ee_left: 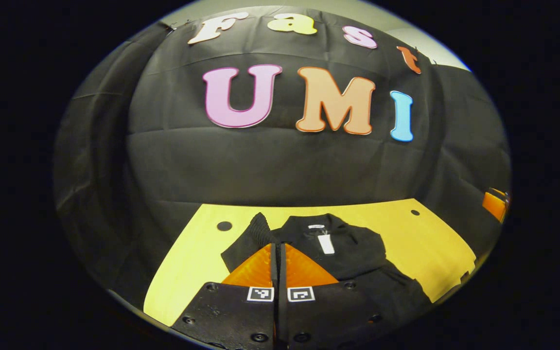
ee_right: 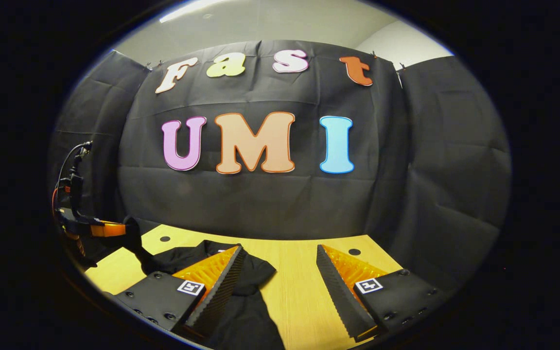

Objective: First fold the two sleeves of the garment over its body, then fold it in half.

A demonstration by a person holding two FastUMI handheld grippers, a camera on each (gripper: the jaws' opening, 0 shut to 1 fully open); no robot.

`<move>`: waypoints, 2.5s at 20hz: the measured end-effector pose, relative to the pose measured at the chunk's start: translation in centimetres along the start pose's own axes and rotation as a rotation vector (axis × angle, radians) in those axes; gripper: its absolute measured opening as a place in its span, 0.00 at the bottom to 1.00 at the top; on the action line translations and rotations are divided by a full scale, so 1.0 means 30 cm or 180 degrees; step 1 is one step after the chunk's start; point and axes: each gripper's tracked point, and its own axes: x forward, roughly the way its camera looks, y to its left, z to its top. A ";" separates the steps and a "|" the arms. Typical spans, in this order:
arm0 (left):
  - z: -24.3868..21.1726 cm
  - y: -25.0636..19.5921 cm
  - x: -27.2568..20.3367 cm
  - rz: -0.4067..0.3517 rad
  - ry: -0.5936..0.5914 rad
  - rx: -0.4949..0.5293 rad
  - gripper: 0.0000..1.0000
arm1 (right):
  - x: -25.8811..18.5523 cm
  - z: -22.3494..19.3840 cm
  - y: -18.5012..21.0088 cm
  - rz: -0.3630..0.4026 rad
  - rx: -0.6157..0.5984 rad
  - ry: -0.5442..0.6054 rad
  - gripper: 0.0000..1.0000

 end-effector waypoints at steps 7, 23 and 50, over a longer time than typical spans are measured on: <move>0.026 -0.239 0.121 -0.0270 0.0083 0.0105 0.00 | -0.003 -0.031 -0.082 -0.0043 0.0071 0.0050 0.96; -0.194 -0.549 0.406 -0.0408 0.0770 0.0444 0.03 | -0.045 -0.101 -0.284 -0.0313 0.0192 0.0174 0.96; -0.372 0.108 -0.340 0.0586 0.0675 0.0124 0.96 | -0.033 -0.404 0.101 0.0621 -0.0288 0.0849 0.97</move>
